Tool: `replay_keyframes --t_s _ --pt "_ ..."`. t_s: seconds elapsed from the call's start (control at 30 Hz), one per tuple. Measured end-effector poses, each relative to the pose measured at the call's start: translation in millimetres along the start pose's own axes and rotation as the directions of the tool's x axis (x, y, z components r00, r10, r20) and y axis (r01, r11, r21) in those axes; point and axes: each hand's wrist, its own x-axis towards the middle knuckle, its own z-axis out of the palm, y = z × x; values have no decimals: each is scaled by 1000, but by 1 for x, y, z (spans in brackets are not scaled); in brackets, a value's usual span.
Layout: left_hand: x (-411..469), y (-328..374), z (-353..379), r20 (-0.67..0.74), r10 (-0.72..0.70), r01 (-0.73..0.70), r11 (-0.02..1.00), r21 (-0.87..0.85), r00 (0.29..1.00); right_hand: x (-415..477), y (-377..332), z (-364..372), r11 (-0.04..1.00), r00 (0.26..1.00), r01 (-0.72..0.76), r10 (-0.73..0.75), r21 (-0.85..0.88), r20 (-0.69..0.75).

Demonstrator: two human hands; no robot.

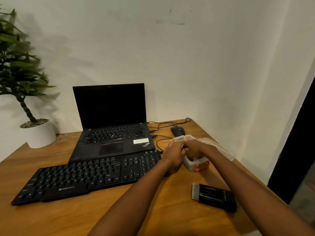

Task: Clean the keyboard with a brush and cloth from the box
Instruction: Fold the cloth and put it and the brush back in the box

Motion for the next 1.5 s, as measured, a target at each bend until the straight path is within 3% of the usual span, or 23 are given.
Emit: replay_keyframes --t_s 0.1,0.17,0.23,0.3,0.37,0.43,0.53,0.6,0.73,0.83,0.97,1.13,1.37,1.5 --pt "-7 -3 -4 8 28 -28 1000 12 1000 -32 -5 -7 996 940 9 21 86 -340" --pt "-12 -4 -9 0 58 -58 997 53 998 -65 -2 -6 984 892 50 35 174 -451" --pt "-21 -5 -16 -35 91 -90 996 13 995 -98 7 0 980 943 93 -31 175 -332" --pt "-32 -3 -24 -60 113 -117 990 -73 992 -125 15 11 986 996 56 -45 158 -75" --pt "-46 0 -32 -65 106 -115 983 -144 992 -141 22 26 993 989 -23 7 113 146" --pt "-61 4 -41 -60 96 -106 974 -199 994 -147 25 42 996 984 -37 22 84 175" --pt "-81 8 -49 -43 60 -70 952 -297 997 -150 25 55 987 998 -64 66 148 -9" --pt "-94 11 -53 -35 10 -22 926 -376 999 -150 25 56 951 992 -74 102 299 -78" --pt "-114 26 -58 73 -60 89 861 -501 996 -150 3 52 808 971 61 87 585 -222" --pt "-122 36 -55 119 -86 142 757 -638 989 -142 -20 56 764 887 145 181 629 -425" --pt "-122 35 -47 62 -164 145 567 -811 985 -134 -51 68 748 741 251 260 615 -619" --pt "-134 24 -37 58 -263 174 442 -880 963 -123 -81 100 634 676 338 351 696 -648" --pt "-146 8 -33 57 -301 170 367 -914 952 -111 -86 125 673 630 393 299 627 -716" --pt "-143 3 -27 44 -333 184 403 -897 942 -110 -85 126 679 638 397 279 618 -717"
